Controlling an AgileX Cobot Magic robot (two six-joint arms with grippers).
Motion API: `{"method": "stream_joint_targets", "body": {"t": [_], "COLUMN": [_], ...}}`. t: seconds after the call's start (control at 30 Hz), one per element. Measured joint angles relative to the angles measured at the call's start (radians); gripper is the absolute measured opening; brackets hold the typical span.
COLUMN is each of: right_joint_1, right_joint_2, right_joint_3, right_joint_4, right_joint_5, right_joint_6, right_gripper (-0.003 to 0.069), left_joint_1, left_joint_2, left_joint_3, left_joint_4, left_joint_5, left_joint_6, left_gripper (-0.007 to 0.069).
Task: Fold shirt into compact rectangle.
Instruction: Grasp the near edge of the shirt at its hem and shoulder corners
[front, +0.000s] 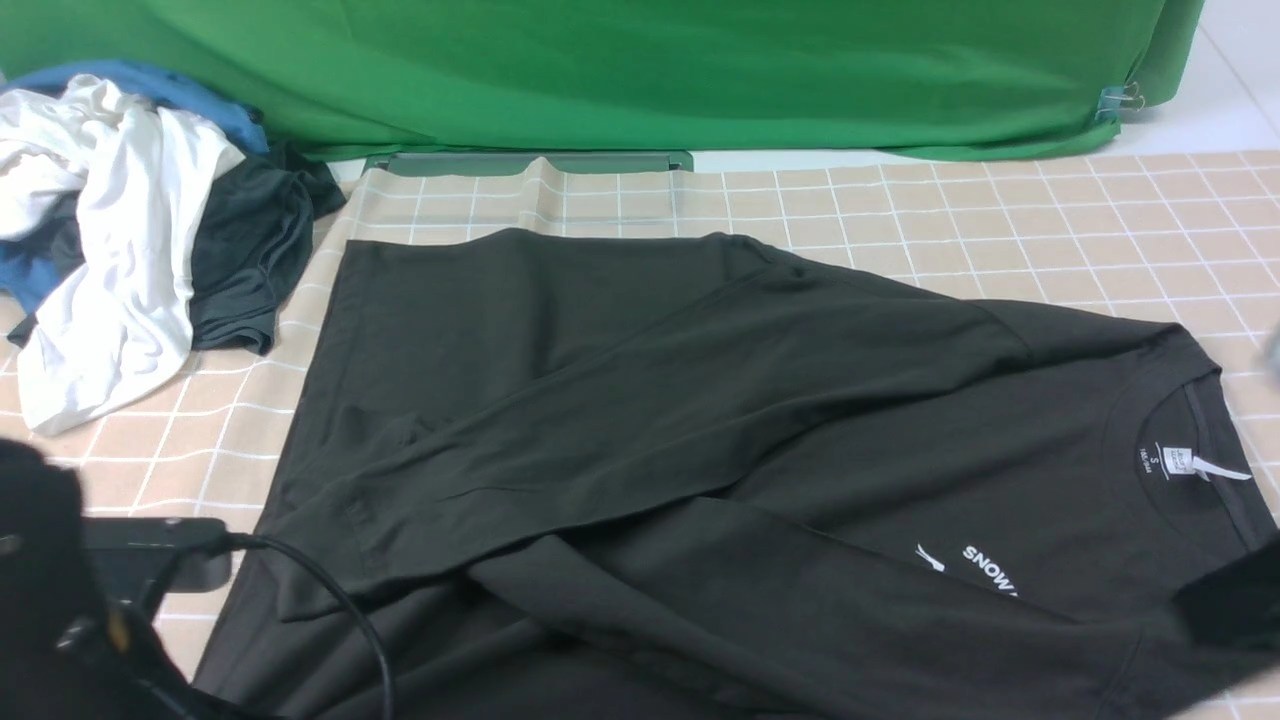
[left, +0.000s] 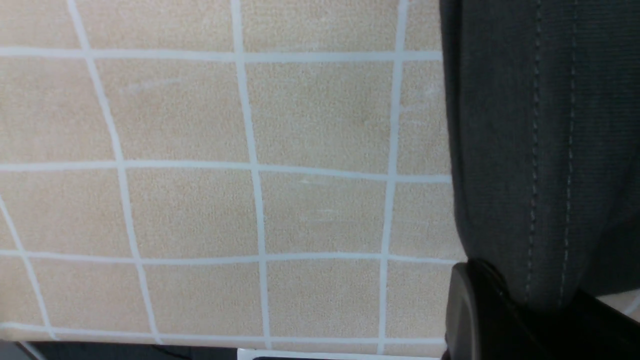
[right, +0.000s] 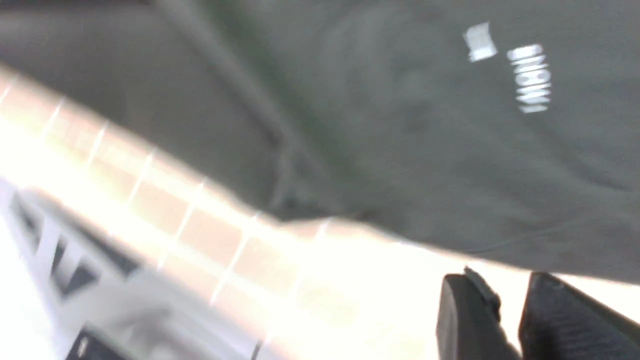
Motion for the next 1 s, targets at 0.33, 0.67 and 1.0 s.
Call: {"method": "stream_joint_targets", "body": {"t": [0.33,0.67,1.0], "right_joint_1": [0.517,0.646,0.647], "right_joint_2": [0.228,0.530,0.679], "right_joint_3": [-0.001,-0.001,-0.001], "right_joint_4": [-0.273,-0.467,-0.479], "right_joint_5": [-0.135,-0.258,-0.342], "right_joint_6": [0.230,0.325,0.320], "right_gripper": [0.0386,0.0598,0.0389], "left_joint_1": [0.000,0.000,0.000], "left_joint_2": [-0.061,-0.061,-0.061], "left_joint_3": [0.004,0.005,0.005], "left_joint_4": [0.000,0.004,0.004], "left_joint_5": [0.016,0.013,-0.001], "left_joint_6": [-0.013,-0.013,-0.014], "left_gripper": [0.0035,0.0035,0.0035]}}
